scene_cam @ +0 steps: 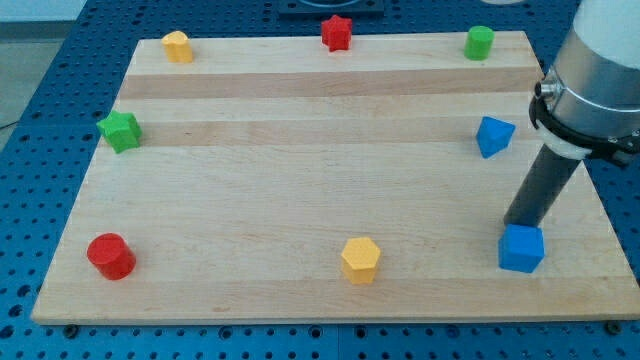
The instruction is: Slide red star a bit left
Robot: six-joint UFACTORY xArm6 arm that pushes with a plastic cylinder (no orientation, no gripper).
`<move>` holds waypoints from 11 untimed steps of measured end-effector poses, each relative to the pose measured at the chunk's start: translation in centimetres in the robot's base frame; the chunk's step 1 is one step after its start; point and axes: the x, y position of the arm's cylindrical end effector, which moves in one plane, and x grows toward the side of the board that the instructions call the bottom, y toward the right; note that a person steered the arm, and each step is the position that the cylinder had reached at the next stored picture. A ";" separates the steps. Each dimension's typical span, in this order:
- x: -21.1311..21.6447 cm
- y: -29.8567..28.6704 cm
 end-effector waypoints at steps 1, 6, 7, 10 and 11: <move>0.0 0.0; -25.5 14.8; -33.8 14.3; -33.9 10.9; -33.9 -0.9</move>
